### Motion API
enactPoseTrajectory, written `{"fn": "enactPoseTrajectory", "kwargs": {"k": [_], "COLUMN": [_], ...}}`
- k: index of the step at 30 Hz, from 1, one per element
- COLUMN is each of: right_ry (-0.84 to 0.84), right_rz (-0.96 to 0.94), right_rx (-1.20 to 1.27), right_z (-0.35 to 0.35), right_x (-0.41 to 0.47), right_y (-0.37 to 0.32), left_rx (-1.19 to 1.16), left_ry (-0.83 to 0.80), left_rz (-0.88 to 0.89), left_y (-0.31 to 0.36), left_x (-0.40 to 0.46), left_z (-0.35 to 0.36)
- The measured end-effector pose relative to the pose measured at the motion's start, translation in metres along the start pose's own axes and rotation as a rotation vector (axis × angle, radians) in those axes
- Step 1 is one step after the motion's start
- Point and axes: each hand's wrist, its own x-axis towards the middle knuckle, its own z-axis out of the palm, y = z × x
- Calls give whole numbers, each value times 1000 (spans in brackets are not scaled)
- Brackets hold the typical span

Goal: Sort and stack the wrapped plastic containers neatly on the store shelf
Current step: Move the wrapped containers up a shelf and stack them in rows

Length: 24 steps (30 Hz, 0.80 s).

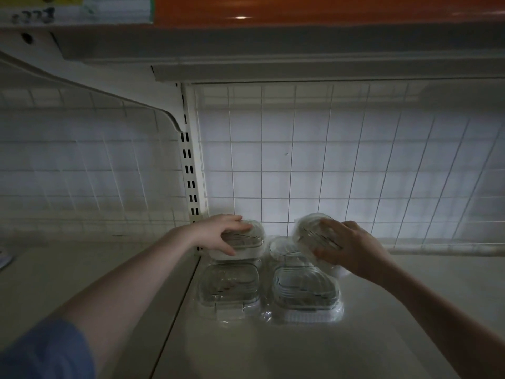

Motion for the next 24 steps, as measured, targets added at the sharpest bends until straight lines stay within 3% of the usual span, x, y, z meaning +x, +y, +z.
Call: {"fn": "enactPoseTrajectory", "kwargs": {"k": [7, 18, 24], "right_ry": [-46, -215, -324], "right_rz": [-86, -249, -279], "right_rx": [6, 10, 137], "right_z": [12, 8, 16], "right_x": [11, 41, 53], "right_y": [0, -5, -3], "left_rx": [41, 20, -3], "left_ry": [63, 490, 539], "left_rz": [36, -12, -38], "left_y": [8, 21, 24], "left_x": [-6, -51, -69], "left_z": [3, 18, 37]}}
